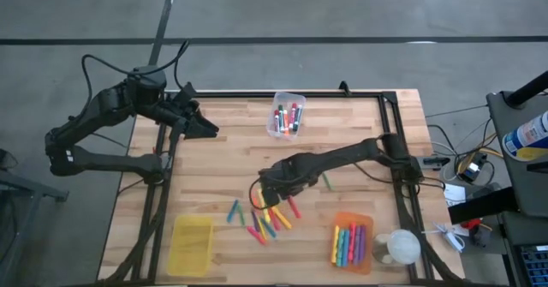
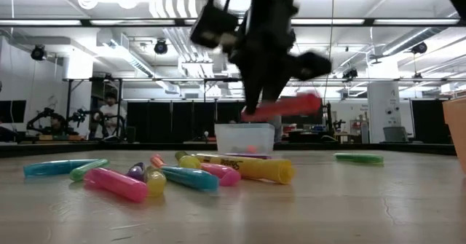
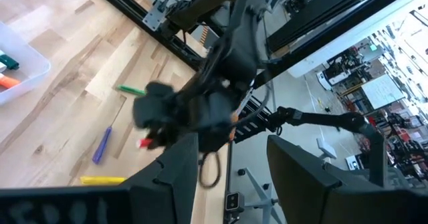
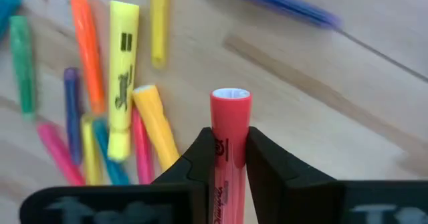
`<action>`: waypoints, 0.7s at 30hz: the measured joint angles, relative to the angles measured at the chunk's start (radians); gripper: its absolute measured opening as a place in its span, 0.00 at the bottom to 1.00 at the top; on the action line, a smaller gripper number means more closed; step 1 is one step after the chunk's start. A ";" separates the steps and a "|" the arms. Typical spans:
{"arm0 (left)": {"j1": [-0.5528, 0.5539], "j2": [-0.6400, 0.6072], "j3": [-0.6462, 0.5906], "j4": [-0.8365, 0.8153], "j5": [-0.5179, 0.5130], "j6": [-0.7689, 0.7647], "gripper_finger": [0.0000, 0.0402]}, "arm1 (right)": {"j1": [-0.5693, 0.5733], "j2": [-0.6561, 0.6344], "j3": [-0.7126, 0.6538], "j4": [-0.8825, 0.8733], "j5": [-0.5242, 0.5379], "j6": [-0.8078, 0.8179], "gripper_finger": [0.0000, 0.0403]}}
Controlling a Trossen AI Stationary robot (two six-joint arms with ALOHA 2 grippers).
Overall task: Pick & Place Markers
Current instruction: Put the pink highlighter into the orange bin
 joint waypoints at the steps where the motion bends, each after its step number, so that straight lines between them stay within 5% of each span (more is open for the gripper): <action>1: -0.001 0.000 0.000 0.000 0.000 0.000 0.43 | 0.007 -0.021 0.000 -0.026 0.001 0.022 0.13; 11: 0.000 0.001 0.000 0.000 0.000 0.001 0.43 | 0.189 -0.240 0.001 -0.351 0.142 0.397 0.15; 21: 0.000 0.015 0.000 0.000 0.000 0.017 0.43 | 0.392 -0.269 -0.012 -0.465 0.142 0.782 0.16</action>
